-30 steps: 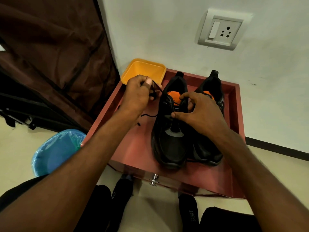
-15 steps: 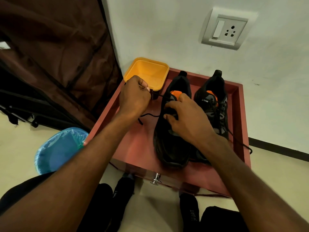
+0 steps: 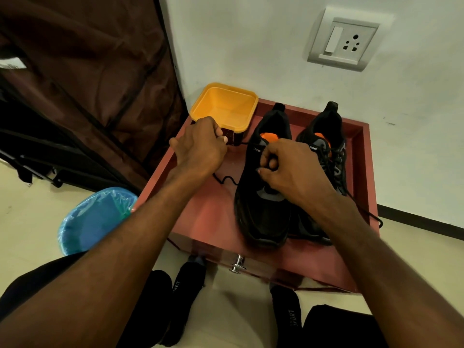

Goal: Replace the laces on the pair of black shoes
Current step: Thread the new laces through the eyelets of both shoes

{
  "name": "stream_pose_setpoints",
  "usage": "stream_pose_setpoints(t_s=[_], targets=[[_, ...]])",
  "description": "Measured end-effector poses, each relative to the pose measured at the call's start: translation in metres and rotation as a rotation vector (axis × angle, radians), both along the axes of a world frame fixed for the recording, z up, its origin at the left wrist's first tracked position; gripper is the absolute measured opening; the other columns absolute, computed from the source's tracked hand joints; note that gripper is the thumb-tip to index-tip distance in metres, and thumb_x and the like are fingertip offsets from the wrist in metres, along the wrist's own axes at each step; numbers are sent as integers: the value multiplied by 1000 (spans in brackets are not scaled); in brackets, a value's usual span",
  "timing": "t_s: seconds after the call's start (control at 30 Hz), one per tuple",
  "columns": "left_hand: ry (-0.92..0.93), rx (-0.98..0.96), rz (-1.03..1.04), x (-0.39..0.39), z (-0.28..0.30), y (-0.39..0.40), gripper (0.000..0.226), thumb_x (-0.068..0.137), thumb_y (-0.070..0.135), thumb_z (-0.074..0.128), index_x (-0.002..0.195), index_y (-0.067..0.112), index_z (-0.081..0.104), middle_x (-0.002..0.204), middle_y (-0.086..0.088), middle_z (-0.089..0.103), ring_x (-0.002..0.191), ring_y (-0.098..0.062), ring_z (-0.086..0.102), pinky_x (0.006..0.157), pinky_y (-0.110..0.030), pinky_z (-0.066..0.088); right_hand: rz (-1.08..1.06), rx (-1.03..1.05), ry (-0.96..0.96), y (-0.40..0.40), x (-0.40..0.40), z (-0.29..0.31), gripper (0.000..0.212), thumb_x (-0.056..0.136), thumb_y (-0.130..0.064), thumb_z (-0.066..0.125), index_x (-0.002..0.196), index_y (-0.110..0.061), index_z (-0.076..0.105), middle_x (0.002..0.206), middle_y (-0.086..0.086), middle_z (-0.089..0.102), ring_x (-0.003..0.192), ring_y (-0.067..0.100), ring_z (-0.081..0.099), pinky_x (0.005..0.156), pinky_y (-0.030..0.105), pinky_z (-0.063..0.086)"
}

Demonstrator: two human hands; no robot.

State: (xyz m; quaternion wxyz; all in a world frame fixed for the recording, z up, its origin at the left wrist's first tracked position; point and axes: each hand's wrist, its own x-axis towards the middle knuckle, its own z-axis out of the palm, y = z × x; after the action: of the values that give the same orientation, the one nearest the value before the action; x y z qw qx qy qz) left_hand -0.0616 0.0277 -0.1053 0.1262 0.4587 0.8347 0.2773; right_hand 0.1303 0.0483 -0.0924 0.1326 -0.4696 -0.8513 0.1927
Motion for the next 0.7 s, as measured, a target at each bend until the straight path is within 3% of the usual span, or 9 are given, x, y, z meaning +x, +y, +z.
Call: stream_pose_setpoints(t_s=[0.1, 0.2, 0.37, 0.5, 0.57, 0.7], targets=[[20, -19, -29, 2, 1, 0, 20, 96, 42, 68, 103, 24, 63, 99, 9, 64, 96, -16, 53, 94, -43, 28, -5, -32, 70, -6, 2, 0, 31, 87, -16, 79, 106, -22, 55, 89, -7, 56, 78, 12, 57, 76, 40, 56], [50, 3, -82, 6, 1, -2, 24, 97, 47, 65, 103, 23, 63, 100, 8, 67, 100, -18, 57, 94, -45, 33, -15, 15, 95, -9, 4, 1, 34, 83, -8, 78, 107, -20, 57, 99, -8, 53, 89, 14, 56, 79, 43, 56], [15, 125, -157, 15, 4, -1, 16, 98, 40, 64, 95, 24, 63, 79, 9, 66, 82, -20, 65, 84, -50, 53, -85, 25, 107, -10, 9, 9, 42, 78, 4, 67, 110, -21, 58, 106, -1, 58, 90, 18, 59, 78, 40, 56], [-109, 208, -225, 20, 13, -1, 8, 98, 33, 64, 97, 25, 66, 76, 7, 67, 73, -16, 65, 73, -46, 57, -204, -3, 155, -11, 17, 15, 32, 80, -3, 65, 109, -18, 62, 80, 2, 64, 71, 17, 62, 65, 34, 55], [-189, 264, -254, 26, 20, -3, 8, 100, 27, 64, 100, 20, 68, 79, 7, 69, 74, -13, 66, 71, -43, 57, -305, -166, 333, -10, 22, 22, 21, 84, -4, 65, 100, -18, 66, 76, 9, 66, 66, 18, 62, 63, 29, 52], [-434, 449, -197, 36, 35, -5, 14, 104, 25, 58, 101, 14, 67, 82, 2, 74, 76, -15, 70, 65, -37, 58, -274, -629, 1053, -4, 40, 44, 24, 90, -3, 48, 102, -13, 65, 77, 2, 62, 78, 18, 61, 74, 29, 48]])
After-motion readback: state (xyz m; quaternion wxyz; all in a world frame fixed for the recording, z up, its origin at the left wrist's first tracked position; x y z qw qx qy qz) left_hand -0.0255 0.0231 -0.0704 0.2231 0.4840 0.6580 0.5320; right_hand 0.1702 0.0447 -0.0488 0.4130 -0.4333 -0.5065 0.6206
